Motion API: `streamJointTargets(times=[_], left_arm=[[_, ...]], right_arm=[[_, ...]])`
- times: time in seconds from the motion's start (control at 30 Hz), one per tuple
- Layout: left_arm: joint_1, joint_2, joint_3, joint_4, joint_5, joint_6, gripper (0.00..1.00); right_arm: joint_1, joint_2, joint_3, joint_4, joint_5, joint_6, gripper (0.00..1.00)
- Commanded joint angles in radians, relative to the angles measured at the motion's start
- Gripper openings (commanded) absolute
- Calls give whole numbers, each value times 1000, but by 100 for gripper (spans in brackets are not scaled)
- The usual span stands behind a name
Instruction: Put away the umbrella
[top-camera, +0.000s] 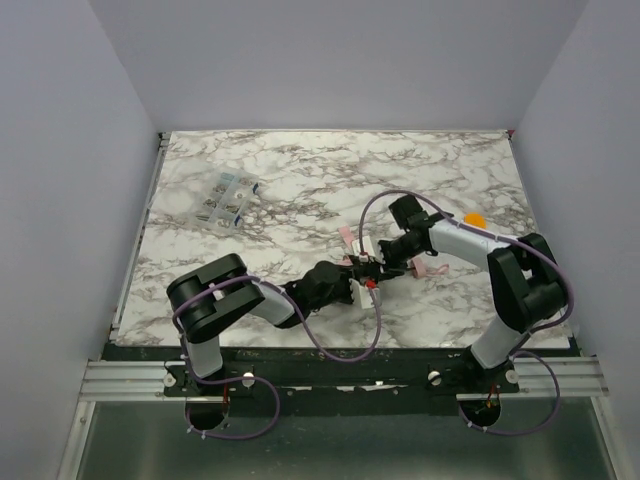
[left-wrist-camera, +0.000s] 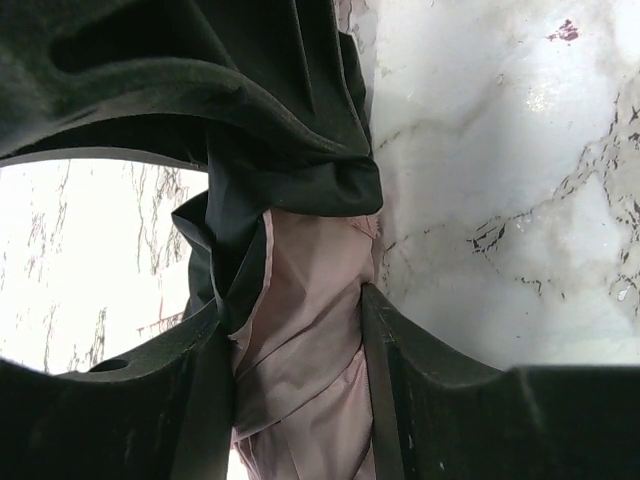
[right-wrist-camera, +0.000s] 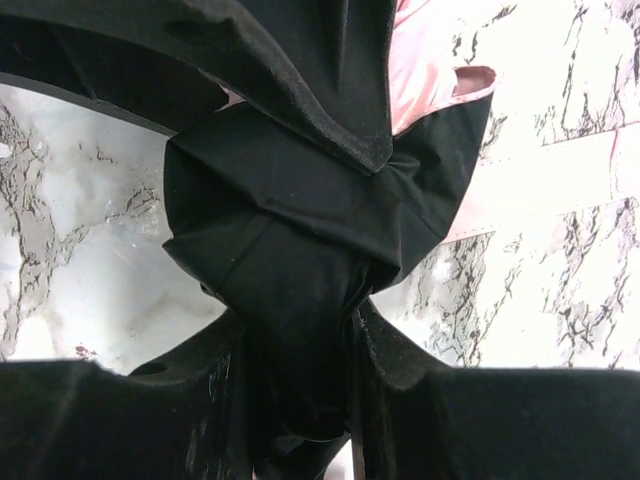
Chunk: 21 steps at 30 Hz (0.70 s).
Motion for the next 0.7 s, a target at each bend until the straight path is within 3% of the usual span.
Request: streamJointTargets(times=[0.0, 0.1, 0.17, 0.43, 0.67], left_arm=[[-20, 47, -3, -235, 117, -53, 0], [18, 46, 28, -316, 255, -94, 0], [56, 52, 53, -371, 352, -134, 0], [175, 149, 244, -629, 508, -336, 0], [240, 258, 393, -810, 555, -437, 0]], right_arm=[[-20, 92, -59, -240, -12, 79, 30], [-60, 53, -51, -253, -57, 71, 49], [-80, 19, -48, -259, -89, 66, 54], [-121, -138, -106, -184, -147, 42, 62], [-123, -276, -212, -64, -136, 6, 72]])
